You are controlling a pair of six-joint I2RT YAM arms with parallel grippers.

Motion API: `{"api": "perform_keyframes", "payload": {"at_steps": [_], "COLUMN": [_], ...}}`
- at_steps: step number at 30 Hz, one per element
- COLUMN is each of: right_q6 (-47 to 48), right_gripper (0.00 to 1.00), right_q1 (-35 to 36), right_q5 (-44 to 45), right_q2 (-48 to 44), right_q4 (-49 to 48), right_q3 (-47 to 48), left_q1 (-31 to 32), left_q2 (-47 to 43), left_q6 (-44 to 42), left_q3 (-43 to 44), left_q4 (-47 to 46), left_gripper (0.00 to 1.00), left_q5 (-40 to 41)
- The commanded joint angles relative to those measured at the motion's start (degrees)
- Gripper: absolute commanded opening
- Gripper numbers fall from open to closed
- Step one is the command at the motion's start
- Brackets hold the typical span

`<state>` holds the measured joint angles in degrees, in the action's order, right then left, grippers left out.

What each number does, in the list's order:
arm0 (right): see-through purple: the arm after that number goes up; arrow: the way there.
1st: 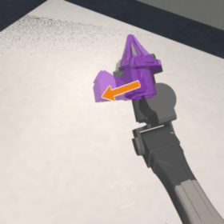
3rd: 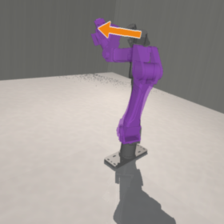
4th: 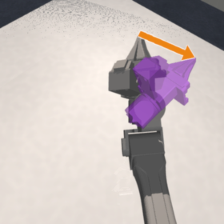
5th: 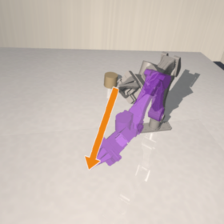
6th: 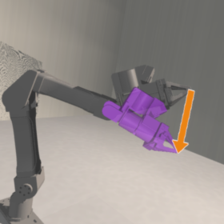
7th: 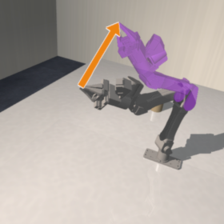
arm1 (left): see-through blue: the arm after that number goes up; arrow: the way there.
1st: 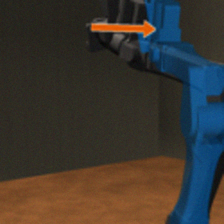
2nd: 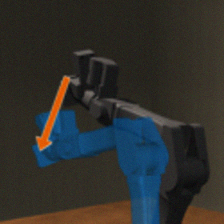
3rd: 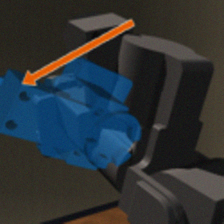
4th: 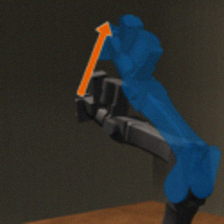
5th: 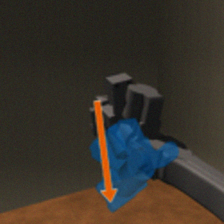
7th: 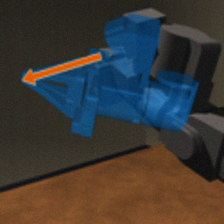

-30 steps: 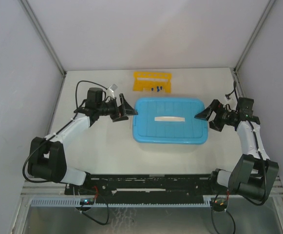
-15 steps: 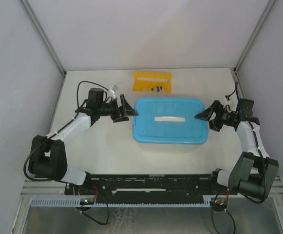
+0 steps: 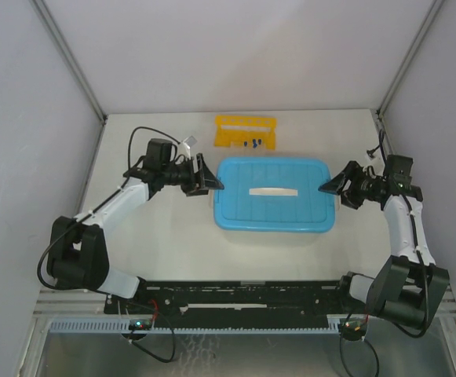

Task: Organize the chemistry lab equipment
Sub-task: Close the lid of the storage box.

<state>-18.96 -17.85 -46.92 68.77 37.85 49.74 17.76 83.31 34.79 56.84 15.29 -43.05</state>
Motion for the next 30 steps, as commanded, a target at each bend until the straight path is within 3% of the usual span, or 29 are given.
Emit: {"api": "perform_keyframes", "payload": {"at_steps": [1, 6, 19, 30], "right_q6": [2.60, 3.33, 3.04, 2.01], "right_gripper": [0.59, 0.56, 0.53, 0.46], "right_q1": [0.87, 2.80, 16.19, 20.47], "right_q5": [6.14, 8.45, 26.72, 35.46], "right_q2": [-2.09, -2.20, -0.56, -0.39], "right_q4": [5.93, 9.17, 15.54, 17.22], "right_q3": [3.68, 7.00, 14.41, 15.18], "left_q1": [0.97, 1.96, 5.26, 7.58], "left_q2": [-0.06, 0.05, 1.91, 3.30], "left_q6": [-4.39, -6.19, -9.17, -10.48], "left_q3": [5.94, 10.03, 17.74, 22.77], "left_q4": [6.51, 11.77, 21.01, 26.11], "left_gripper": [0.69, 0.68, 0.67, 0.65], "left_q5": [1.79, 4.82, 10.54, 14.16]}}
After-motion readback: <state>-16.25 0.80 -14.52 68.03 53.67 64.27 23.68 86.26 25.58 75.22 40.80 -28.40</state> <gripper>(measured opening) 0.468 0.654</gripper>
